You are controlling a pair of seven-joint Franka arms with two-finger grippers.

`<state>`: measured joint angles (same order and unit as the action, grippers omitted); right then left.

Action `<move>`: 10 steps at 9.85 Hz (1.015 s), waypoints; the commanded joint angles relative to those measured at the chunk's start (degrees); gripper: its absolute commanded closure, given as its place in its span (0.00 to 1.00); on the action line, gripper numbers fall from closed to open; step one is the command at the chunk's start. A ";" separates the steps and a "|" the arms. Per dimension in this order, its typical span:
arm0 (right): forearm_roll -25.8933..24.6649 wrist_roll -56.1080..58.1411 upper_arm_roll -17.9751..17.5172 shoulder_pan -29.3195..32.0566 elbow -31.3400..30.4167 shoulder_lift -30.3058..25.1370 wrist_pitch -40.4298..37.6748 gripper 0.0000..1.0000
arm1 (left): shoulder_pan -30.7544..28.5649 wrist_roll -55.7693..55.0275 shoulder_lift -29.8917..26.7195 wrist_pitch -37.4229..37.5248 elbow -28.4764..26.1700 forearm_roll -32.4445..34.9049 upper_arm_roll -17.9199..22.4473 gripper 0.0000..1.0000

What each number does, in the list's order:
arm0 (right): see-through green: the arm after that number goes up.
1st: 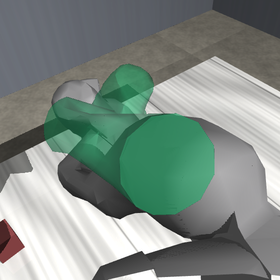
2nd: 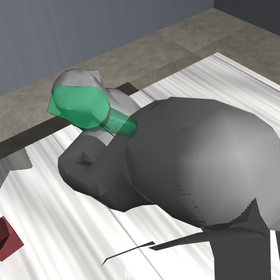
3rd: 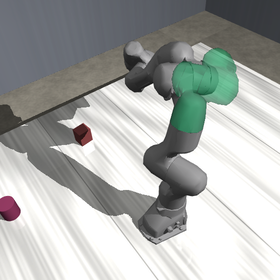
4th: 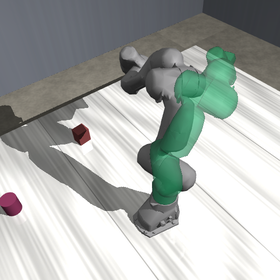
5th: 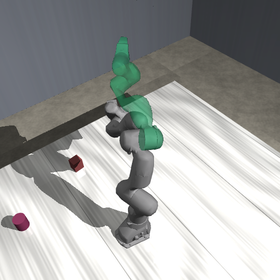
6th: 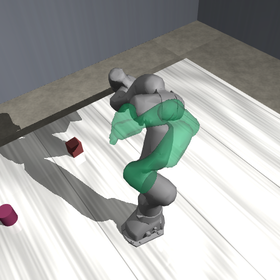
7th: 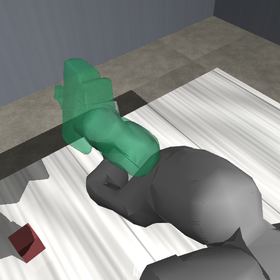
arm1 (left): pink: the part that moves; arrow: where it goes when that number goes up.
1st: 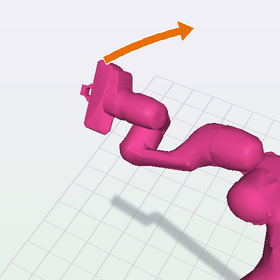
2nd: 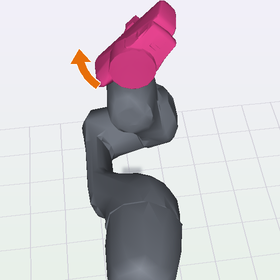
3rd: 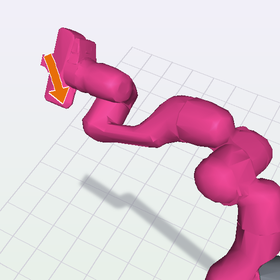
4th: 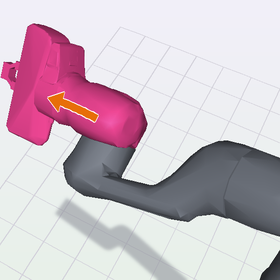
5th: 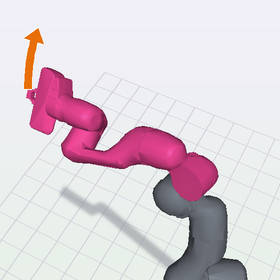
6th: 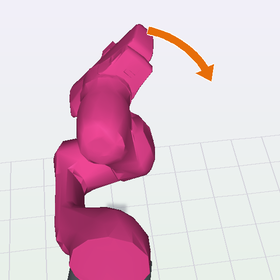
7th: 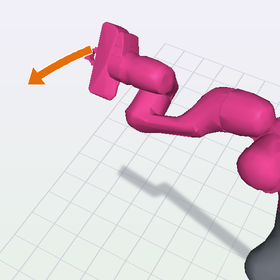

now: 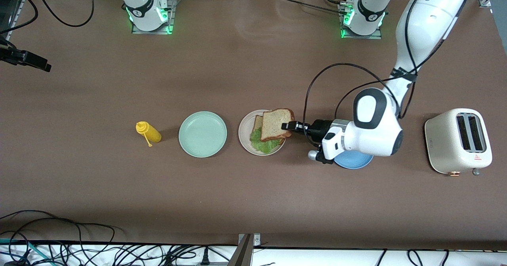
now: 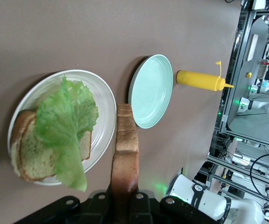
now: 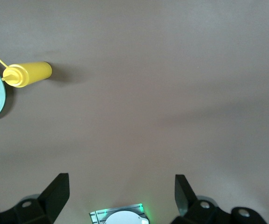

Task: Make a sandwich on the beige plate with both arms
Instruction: 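Lower the toast onto the lettuce and open the left gripper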

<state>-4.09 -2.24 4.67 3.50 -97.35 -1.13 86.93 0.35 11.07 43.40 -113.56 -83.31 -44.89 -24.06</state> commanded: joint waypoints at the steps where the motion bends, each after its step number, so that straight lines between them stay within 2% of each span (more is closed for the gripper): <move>1: 0.84 0.66 -0.19 0.01 0.49 -0.02 0.25 0.00 | 1.49 8.23 4.13 -2.44 0.87 -3.09 0.33 1.00; 3: 0.84 0.75 -0.28 -0.07 1.97 0.07 0.52 0.00 | 2.19 12.30 6.52 -4.38 0.35 -3.18 0.33 1.00; 4: 0.84 0.75 -0.28 -0.07 2.16 0.42 0.52 0.00 | 2.46 12.31 6.70 -5.09 0.25 -3.18 0.33 0.70; 5: 0.92 0.75 -0.28 -0.07 2.16 0.42 0.52 0.00 | 3.24 12.40 6.79 -6.40 0.17 -2.75 0.50 0.01; 7: 1.27 0.75 -0.63 -0.51 3.91 1.12 0.52 0.00 | 2.90 12.31 6.26 -6.50 -0.10 -2.04 0.68 0.00; 8: 1.45 0.75 -0.63 -0.51 4.27 1.39 0.26 0.00 | 2.29 12.31 5.91 -6.41 -0.10 0.40 0.77 0.00; 10: 1.54 1.62 -0.28 -0.25 4.27 1.39 -0.19 0.00 | 1.06 11.26 3.37 -5.71 -0.10 11.70 0.68 0.00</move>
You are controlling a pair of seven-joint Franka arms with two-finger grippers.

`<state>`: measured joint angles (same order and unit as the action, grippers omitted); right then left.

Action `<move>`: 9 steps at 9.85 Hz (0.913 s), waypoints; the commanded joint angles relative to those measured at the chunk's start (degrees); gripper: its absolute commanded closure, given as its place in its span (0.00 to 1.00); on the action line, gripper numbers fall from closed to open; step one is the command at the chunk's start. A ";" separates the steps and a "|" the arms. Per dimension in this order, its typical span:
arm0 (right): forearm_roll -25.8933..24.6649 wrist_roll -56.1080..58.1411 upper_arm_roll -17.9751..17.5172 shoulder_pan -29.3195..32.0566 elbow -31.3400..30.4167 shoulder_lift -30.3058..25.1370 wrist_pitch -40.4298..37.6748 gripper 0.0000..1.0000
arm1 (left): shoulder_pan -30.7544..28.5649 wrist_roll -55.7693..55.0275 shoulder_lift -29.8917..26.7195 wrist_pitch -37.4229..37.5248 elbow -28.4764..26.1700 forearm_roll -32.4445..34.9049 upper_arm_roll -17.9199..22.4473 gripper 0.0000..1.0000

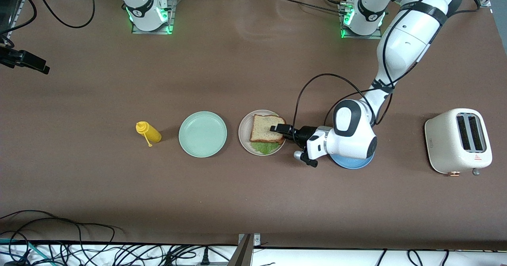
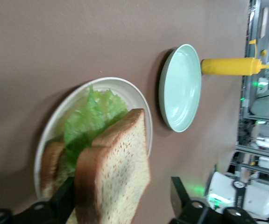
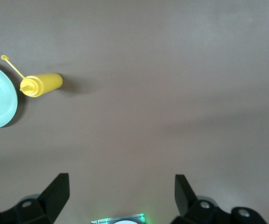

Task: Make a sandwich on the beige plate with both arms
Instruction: 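Lower the toast onto the lettuce and open the left gripper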

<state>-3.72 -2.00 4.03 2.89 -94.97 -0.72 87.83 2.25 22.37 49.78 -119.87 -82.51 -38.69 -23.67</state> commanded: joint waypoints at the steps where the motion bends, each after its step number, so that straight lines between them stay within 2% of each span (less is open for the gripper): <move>1: 1.25 2.34 0.45 0.37 2.15 0.98 -0.73 0.00 | -1.01 -1.00 -4.15 2.51 -0.81 7.90 0.37 0.00; 3: 1.34 2.26 0.19 0.28 2.16 1.07 -1.17 0.00 | -2.24 -4.33 -8.01 6.81 -1.16 13.96 0.38 0.00; 6: 1.26 2.09 0.01 0.10 2.24 1.68 -1.16 0.00 | -3.91 -17.58 -17.58 20.06 -1.07 27.31 0.38 0.00; 9: 1.26 1.38 -0.17 -0.25 2.24 1.68 -1.17 0.00 | -10.91 -20.51 -27.42 26.61 -1.16 36.90 0.38 0.00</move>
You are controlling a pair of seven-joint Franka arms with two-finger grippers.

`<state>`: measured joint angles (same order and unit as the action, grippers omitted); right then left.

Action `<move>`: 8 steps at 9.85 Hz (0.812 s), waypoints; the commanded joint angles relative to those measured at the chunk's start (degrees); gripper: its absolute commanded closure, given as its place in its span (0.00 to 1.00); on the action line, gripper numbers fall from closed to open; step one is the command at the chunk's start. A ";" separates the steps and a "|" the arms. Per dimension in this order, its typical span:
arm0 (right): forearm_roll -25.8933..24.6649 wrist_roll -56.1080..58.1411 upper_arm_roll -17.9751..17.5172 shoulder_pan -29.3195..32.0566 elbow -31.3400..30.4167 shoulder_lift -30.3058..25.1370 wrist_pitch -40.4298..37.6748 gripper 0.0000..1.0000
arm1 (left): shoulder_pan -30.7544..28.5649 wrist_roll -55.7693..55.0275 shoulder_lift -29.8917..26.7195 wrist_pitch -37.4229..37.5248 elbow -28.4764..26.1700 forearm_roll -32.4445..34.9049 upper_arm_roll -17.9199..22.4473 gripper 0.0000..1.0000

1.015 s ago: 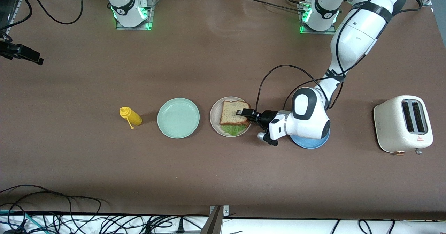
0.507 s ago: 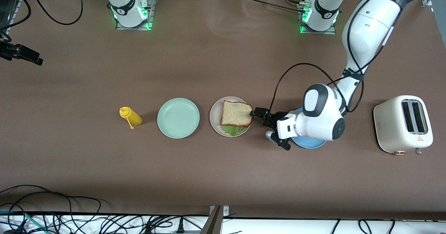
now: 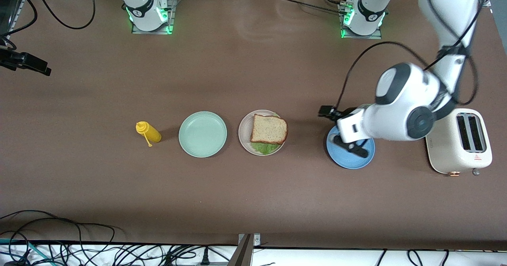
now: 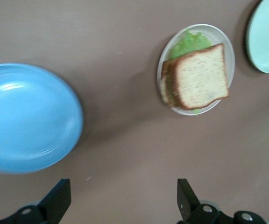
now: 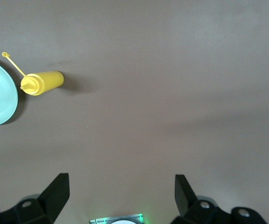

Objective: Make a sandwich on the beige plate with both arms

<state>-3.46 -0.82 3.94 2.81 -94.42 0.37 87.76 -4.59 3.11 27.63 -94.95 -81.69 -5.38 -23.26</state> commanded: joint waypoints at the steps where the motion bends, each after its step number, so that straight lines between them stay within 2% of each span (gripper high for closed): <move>1: 1.00 0.12 -1.20 -0.17 1.70 0.51 -1.10 0.00 | -7.41 -1.26 -8.08 3.18 -1.89 5.79 -0.29 0.00; 2: 1.26 0.03 -2.08 -0.17 1.79 0.42 -1.01 0.00 | -7.88 -2.04 -10.90 5.72 -1.98 5.99 0.06 0.00; 3: 2.39 0.03 -2.18 -0.17 1.79 0.42 -0.92 0.00 | -6.15 -3.97 -15.97 5.83 -4.94 7.64 2.50 0.00; 4: 5.19 0.03 -2.09 -0.17 1.79 0.25 -0.66 0.00 | -1.60 -7.20 -20.72 5.74 -8.36 9.75 5.65 0.00; 5: 6.70 0.03 -2.09 -0.17 2.31 0.25 -0.66 0.00 | 0.36 -7.76 -24.16 5.57 -10.75 7.51 8.91 0.00; 6: 6.80 0.03 -3.05 -0.17 2.49 0.16 -0.57 0.00 | 6.47 -7.68 -24.98 4.70 -11.20 7.66 14.07 0.00; 7: 6.71 0.12 -3.93 -0.17 3.36 0.16 -0.75 0.00 | 8.44 -7.15 -25.16 4.69 -11.73 6.10 17.78 0.00; 8: 6.71 0.21 -3.94 -0.17 4.07 0.51 -0.92 0.00 | 7.33 -4.71 -26.21 3.91 -12.61 4.86 17.81 0.00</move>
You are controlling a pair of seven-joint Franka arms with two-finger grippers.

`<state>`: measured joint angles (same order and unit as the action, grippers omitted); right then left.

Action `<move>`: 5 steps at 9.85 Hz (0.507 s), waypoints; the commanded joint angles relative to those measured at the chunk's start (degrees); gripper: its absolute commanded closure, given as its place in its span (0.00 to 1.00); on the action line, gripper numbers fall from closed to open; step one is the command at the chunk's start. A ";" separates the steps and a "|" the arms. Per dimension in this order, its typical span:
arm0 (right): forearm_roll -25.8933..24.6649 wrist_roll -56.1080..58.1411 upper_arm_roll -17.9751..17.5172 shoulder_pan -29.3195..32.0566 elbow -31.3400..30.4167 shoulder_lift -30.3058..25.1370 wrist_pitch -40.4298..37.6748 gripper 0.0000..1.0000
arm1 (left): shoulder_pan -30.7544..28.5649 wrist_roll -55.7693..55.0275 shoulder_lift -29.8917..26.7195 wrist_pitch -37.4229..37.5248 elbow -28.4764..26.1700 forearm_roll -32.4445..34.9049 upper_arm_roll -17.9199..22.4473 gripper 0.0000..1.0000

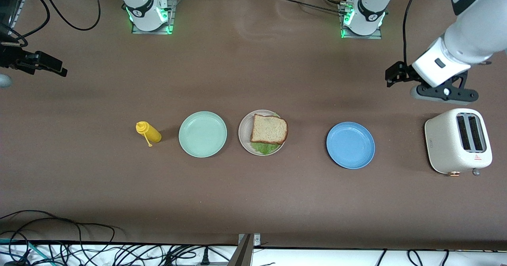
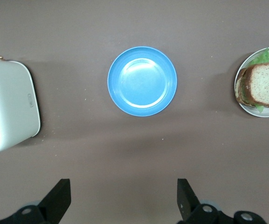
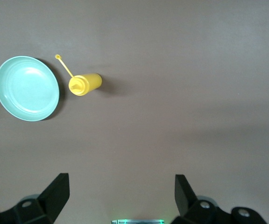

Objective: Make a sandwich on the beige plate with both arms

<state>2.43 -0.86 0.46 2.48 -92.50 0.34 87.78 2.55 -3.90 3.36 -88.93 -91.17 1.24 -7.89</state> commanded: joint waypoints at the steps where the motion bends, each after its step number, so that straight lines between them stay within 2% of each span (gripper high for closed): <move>1: 0.73 0.60 -0.46 0.24 2.41 0.54 -1.03 0.00 | -0.09 2.67 -2.74 -2.91 -3.31 -0.72 2.18 0.00; 5: 0.64 1.04 -0.28 0.59 2.59 0.63 -0.42 0.00 | -1.68 2.32 -3.98 -3.09 -4.28 -0.53 1.56 0.00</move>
<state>2.43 -0.73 0.16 2.78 -91.48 0.38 87.81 1.30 -2.64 1.65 -91.03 -92.95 1.06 -6.11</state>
